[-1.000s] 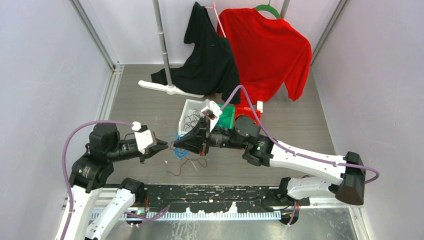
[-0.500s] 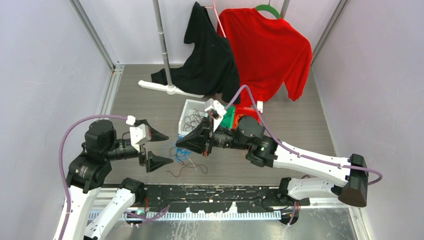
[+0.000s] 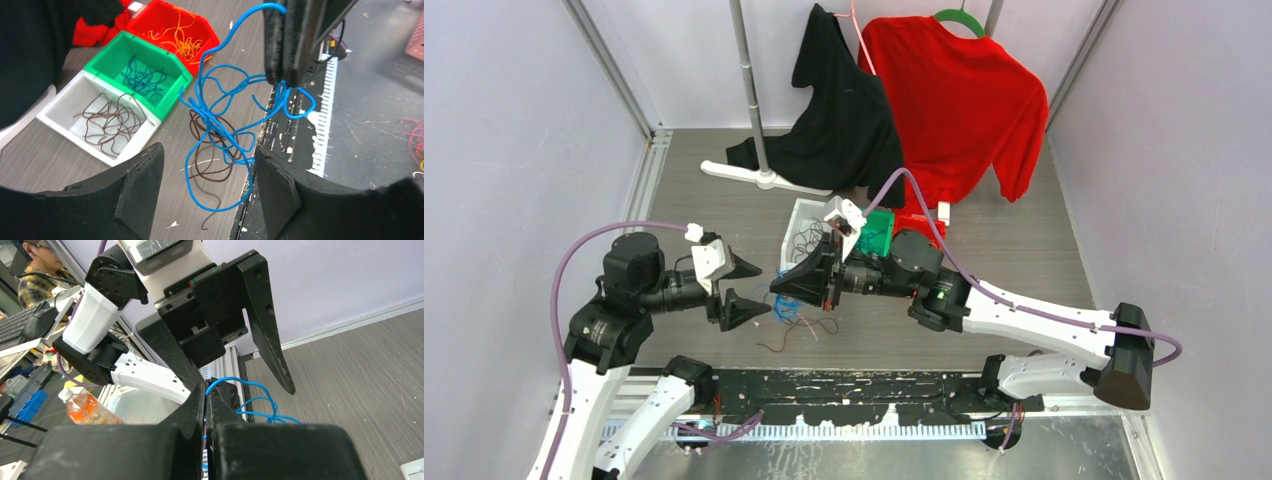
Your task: Untangle the cables
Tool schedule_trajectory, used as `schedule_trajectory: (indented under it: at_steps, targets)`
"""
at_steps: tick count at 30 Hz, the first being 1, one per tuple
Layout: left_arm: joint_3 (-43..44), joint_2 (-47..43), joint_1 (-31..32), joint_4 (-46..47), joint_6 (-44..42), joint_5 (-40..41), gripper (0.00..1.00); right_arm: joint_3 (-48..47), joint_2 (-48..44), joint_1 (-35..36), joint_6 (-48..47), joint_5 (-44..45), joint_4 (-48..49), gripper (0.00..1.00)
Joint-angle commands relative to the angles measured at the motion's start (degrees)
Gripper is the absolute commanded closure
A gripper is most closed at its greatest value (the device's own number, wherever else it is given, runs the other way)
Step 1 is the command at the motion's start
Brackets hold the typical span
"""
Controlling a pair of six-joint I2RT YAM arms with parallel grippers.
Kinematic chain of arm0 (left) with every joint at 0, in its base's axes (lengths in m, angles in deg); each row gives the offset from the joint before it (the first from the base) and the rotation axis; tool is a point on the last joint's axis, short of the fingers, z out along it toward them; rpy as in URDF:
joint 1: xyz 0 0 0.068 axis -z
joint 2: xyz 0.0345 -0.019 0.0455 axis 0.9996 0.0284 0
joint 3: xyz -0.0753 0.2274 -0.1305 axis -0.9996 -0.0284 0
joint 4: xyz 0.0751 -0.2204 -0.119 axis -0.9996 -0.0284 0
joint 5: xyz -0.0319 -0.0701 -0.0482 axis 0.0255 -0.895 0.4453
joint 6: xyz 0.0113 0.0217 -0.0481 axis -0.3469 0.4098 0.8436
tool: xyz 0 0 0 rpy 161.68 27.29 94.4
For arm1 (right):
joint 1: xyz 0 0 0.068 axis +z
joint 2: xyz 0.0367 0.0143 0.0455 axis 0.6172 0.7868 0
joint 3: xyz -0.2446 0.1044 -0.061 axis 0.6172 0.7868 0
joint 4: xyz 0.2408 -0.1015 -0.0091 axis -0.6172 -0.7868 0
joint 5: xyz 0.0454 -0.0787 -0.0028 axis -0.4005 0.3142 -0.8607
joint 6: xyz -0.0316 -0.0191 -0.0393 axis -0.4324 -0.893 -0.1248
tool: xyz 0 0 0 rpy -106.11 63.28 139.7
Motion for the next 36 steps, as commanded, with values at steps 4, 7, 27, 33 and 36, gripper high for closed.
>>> schedule_trajectory:
  at_steps: [4,7,27,33,36]
  targets:
    - [-1.27,0.91,-0.04,3.11,-3.99,6.85,0.37,-4.81,2.73,0.16,1.28,1.16,3.22,0.99]
    - [-0.92,0.89,0.01,2.34,-7.36,10.03,0.51,-4.87,2.79,0.14,1.28,1.18,3.04,0.99]
    - [-4.60,-10.42,-0.08,24.12,-15.90,36.31,1.00,4.84,-8.03,-1.30,-0.04,15.18,-7.13,0.99]
    - [-2.31,-10.79,-0.07,29.62,-12.87,41.39,1.00,8.84,-13.32,-1.55,-5.30,26.93,-14.19,0.99]
    - [-0.59,-10.13,-0.10,29.51,-12.36,41.00,1.00,9.13,-14.19,-1.57,-8.85,30.09,-18.23,0.99]
